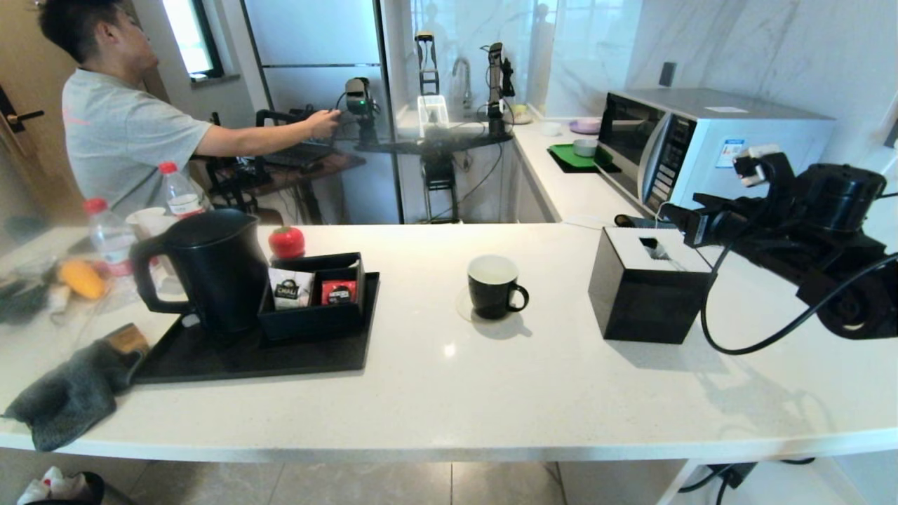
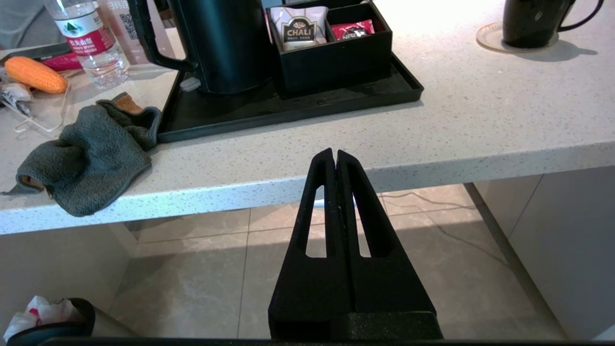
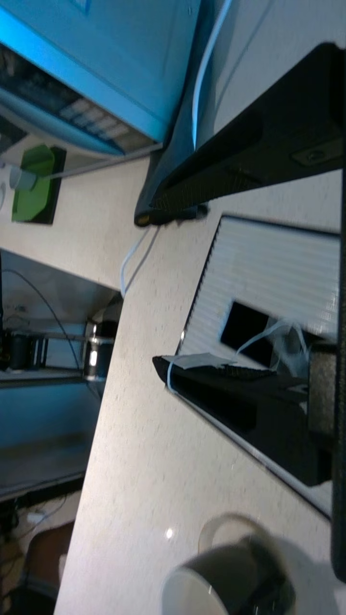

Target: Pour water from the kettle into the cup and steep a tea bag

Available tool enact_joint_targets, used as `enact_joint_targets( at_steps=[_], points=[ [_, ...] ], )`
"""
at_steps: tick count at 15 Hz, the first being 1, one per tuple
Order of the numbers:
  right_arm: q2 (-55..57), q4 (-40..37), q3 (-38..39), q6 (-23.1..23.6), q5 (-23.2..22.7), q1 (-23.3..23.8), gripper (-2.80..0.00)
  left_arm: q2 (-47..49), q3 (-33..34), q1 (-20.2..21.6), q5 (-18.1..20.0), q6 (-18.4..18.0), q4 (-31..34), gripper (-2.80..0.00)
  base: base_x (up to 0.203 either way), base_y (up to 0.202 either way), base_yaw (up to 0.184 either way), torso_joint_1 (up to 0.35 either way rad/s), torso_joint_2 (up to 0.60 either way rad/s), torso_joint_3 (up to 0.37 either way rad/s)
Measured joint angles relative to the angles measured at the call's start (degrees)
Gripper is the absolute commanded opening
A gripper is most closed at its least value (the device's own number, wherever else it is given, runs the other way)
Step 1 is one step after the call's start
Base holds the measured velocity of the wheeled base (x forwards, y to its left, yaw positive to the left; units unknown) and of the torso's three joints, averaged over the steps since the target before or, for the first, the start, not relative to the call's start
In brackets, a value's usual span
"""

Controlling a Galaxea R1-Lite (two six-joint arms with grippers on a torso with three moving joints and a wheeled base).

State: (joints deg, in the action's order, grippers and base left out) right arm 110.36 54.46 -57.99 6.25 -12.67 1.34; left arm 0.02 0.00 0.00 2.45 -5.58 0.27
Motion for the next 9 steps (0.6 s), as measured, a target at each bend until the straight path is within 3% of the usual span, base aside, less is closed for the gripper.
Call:
enact_joint_targets(
  at_steps=[9],
  points=[
    [1.4,0.7,0.6,6.3,0.0,7.5,0.00,0.0,0.0,0.0,0.0,0.0,0.0,-2.80,0.000,0.000,0.000,0.000,0.00,0.000]
  ],
)
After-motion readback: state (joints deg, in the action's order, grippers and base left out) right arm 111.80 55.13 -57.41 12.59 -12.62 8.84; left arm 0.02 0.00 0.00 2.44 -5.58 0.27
